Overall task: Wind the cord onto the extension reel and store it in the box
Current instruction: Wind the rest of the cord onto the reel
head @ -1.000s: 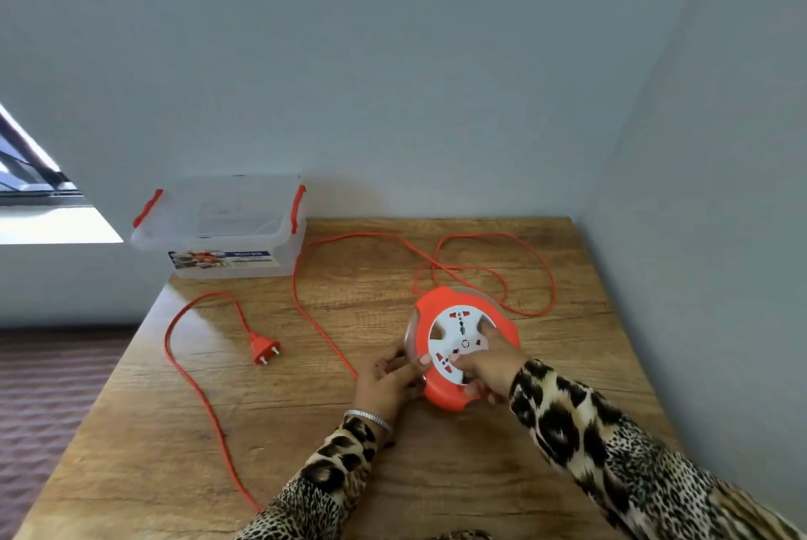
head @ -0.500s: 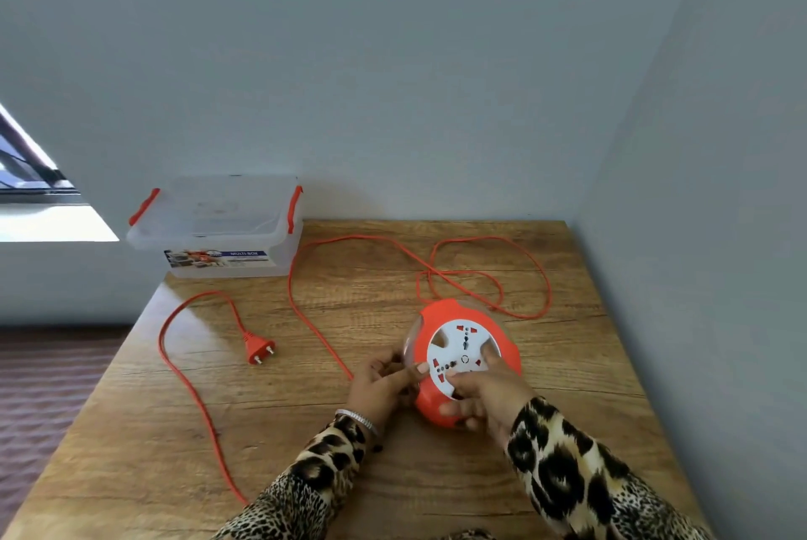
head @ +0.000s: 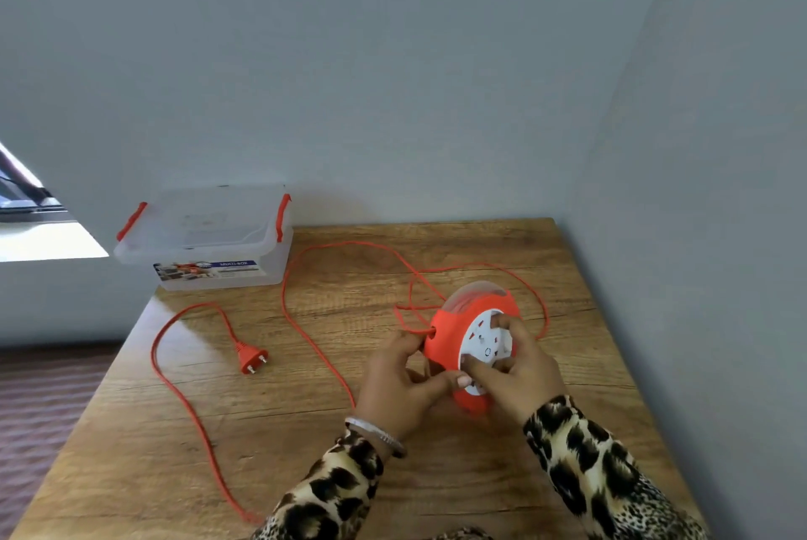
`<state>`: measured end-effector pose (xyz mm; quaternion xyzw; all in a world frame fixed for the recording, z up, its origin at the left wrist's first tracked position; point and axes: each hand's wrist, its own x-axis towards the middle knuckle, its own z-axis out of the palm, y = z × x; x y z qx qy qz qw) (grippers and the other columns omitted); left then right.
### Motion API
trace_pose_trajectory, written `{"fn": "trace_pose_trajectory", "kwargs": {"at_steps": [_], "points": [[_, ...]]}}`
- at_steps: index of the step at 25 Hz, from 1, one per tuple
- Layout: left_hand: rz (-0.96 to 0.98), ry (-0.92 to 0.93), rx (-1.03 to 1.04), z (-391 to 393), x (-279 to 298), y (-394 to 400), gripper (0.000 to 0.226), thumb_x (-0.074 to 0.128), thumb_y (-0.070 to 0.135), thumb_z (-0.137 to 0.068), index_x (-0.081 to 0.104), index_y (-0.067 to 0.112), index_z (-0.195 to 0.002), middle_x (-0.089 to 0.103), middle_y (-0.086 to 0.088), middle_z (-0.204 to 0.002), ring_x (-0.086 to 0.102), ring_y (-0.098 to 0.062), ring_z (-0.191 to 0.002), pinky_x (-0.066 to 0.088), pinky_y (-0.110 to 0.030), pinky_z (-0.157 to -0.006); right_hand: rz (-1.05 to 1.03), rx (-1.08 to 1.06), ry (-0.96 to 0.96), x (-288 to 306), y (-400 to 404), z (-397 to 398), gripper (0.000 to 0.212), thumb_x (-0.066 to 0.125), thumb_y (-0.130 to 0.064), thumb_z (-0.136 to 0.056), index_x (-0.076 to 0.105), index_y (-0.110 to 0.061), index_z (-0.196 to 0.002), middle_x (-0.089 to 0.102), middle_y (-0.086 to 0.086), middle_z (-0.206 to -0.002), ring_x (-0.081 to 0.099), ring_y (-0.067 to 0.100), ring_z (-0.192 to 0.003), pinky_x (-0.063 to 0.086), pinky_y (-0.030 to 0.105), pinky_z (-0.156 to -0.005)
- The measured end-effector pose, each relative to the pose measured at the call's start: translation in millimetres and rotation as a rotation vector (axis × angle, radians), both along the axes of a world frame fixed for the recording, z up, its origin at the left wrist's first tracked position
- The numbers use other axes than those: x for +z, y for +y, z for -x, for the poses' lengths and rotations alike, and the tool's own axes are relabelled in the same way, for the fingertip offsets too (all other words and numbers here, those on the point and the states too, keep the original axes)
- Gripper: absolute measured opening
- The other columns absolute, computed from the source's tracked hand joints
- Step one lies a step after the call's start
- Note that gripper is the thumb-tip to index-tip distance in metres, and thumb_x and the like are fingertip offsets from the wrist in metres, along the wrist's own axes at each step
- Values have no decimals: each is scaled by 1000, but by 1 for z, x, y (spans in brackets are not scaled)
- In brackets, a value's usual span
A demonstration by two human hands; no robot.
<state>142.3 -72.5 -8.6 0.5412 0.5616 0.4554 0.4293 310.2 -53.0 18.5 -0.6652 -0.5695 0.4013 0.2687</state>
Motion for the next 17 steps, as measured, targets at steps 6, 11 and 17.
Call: {"fn": "trace_pose_trajectory", "kwargs": {"at_steps": [6, 11, 17], "points": [[-269, 246, 19, 1, -5, -4, 58, 78, 50, -67, 69, 18, -114, 59, 15, -98, 64, -8, -75, 55, -19, -60, 328, -329, 421, -6, -5, 15, 45, 72, -32, -76, 45, -27, -113, 65, 12, -81, 51, 16, -37, 35, 20, -35], [-356, 227, -9, 5, -13, -7, 23, 81, 31, -71, 72, 27, -92, 64, 19, -92, 64, -1, -76, 49, -14, -59, 668, -498, 1129, -3, -12, 15, 38, 53, -45, -87, 47, -10, -99, 59, 9, -57, 35, 9, -26, 28, 17, -36], [-138, -162, 85, 10, 4, 1, 35, 77, 17, -78, 67, 30, -109, 69, -14, -84, 65, -25, -63, 55, -35, -54, 589, -229, 978, 24, -11, 7, 27, 54, -27, -90, 57, -6, -106, 74, 12, -94, 60, 12, -43, 41, 19, -38]]}}
